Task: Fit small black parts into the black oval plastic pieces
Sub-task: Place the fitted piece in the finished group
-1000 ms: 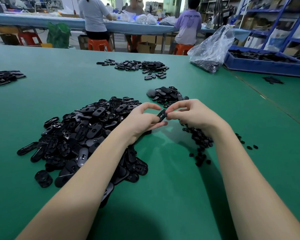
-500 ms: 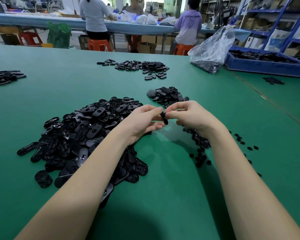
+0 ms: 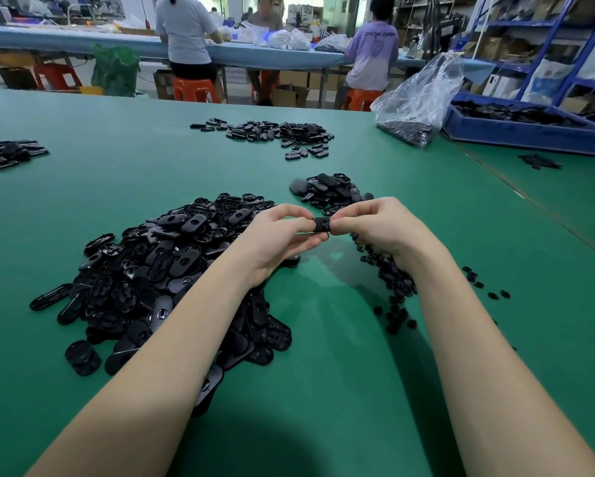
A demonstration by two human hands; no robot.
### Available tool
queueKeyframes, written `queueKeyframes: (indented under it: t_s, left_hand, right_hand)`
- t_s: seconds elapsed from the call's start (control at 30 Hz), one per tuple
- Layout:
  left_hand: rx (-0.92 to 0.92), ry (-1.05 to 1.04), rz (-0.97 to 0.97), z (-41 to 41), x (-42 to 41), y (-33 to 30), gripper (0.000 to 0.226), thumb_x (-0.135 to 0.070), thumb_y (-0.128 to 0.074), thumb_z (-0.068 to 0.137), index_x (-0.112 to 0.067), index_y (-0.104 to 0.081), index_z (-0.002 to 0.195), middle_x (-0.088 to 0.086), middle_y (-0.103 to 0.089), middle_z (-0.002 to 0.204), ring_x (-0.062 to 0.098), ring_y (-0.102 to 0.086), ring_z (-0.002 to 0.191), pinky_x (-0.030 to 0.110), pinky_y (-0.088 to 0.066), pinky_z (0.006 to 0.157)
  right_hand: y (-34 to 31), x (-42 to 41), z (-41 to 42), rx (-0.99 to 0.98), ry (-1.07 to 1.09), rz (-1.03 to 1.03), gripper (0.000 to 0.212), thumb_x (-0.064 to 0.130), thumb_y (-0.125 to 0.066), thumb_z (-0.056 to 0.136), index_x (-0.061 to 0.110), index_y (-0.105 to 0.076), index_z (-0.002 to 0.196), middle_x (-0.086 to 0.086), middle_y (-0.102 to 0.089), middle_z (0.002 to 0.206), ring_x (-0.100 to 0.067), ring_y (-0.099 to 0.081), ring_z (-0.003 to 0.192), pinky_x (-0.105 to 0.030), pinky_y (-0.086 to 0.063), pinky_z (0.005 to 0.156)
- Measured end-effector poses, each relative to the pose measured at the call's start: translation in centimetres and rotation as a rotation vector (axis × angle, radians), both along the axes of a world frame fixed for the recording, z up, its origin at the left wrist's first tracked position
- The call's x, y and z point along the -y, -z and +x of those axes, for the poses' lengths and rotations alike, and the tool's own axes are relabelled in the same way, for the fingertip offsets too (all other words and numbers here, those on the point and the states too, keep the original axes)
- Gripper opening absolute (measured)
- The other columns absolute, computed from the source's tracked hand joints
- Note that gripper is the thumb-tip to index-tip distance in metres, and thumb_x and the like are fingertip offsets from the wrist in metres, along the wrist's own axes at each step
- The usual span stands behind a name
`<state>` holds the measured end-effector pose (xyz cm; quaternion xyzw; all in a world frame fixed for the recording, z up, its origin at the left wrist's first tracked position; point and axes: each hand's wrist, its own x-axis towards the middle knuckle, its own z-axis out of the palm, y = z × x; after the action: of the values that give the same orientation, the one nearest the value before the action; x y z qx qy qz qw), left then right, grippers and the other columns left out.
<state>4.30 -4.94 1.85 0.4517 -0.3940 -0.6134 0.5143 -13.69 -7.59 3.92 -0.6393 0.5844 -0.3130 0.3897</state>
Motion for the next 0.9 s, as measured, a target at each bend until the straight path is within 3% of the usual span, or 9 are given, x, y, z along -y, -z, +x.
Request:
queueKeyframes:
  t_s: [0.27, 0.4, 0.5, 0.63, 0.8, 0.9]
  left_hand:
    - [0.058, 0.015, -0.028, -0.01, -0.11, 0.04, 0.012, 0.003, -0.061, 0.095, -0.009, -0.062, 0.091, 0.023, -0.075, 0.097, 0.028, -0.076, 0.092, 0.023, -0.061, 0.077]
    - [0.091, 0.029, -0.032, 0.15, -0.11, 0.02, 0.010, 0.000, -0.063, 0.095, -0.010, -0.063, 0.092, 0.021, -0.076, 0.098, 0.026, -0.076, 0.092, 0.022, -0.060, 0.076]
    - [0.130, 0.041, -0.042, 0.24, -0.08, -0.05, 0.009, -0.002, -0.064, 0.094, -0.011, -0.063, 0.094, 0.017, -0.077, 0.094, 0.023, -0.076, 0.090, 0.023, -0.060, 0.078]
    - [0.140, 0.057, -0.050, 0.21, -0.08, -0.14, 0.008, -0.003, -0.064, 0.094, -0.012, -0.063, 0.097, 0.015, -0.077, 0.089, 0.022, -0.076, 0.086, 0.023, -0.060, 0.077]
    - [0.084, 0.055, -0.045, 0.38, -0.06, -0.26, 0.012, -0.001, -0.060, 0.096, -0.011, -0.064, 0.101, 0.007, -0.075, 0.086, 0.021, -0.075, 0.080, 0.021, -0.058, 0.072]
    - [0.102, 0.063, -0.048, 0.40, -0.19, -0.31, 0.015, 0.000, -0.058, 0.096, -0.011, -0.067, 0.098, 0.008, -0.074, 0.083, 0.016, -0.074, 0.076, 0.019, -0.057, 0.069]
  right_hand:
    - [-0.13, -0.25, 0.17, -0.003, -0.018, -0.037, 0.006, 0.027, -0.084, 0.080, 0.025, -0.080, 0.076, 0.005, -0.055, 0.063, -0.010, -0.037, 0.051, -0.013, -0.031, 0.040]
    - [-0.32, -0.49, 0.25, -0.028, -0.020, -0.043, 0.007, 0.030, -0.085, 0.080, 0.025, -0.080, 0.079, 0.004, -0.056, 0.066, -0.015, -0.038, 0.060, -0.020, -0.033, 0.047]
    - [-0.57, -0.44, 0.26, -0.084, 0.003, -0.074, 0.010, 0.033, -0.086, 0.078, 0.026, -0.078, 0.081, 0.014, -0.056, 0.055, -0.009, -0.041, 0.050, -0.015, -0.036, 0.043]
    - [-0.72, -0.33, 0.04, -0.126, 0.020, -0.095, 0.018, 0.037, -0.087, 0.077, 0.027, -0.076, 0.087, 0.009, -0.062, 0.070, 0.000, -0.044, 0.038, -0.010, -0.032, 0.038]
    - [-0.53, -0.39, -0.54, -0.084, 0.047, -0.072, 0.033, 0.059, -0.089, 0.066, 0.033, -0.078, 0.084, 0.011, -0.075, 0.079, 0.002, -0.058, 0.057, -0.021, -0.043, 0.058]
    - [0.07, -0.66, -0.50, 0.011, 0.008, 0.013, 0.031, 0.061, -0.087, 0.065, 0.036, -0.079, 0.082, 0.016, -0.076, 0.078, -0.001, -0.049, 0.051, -0.023, -0.039, 0.056]
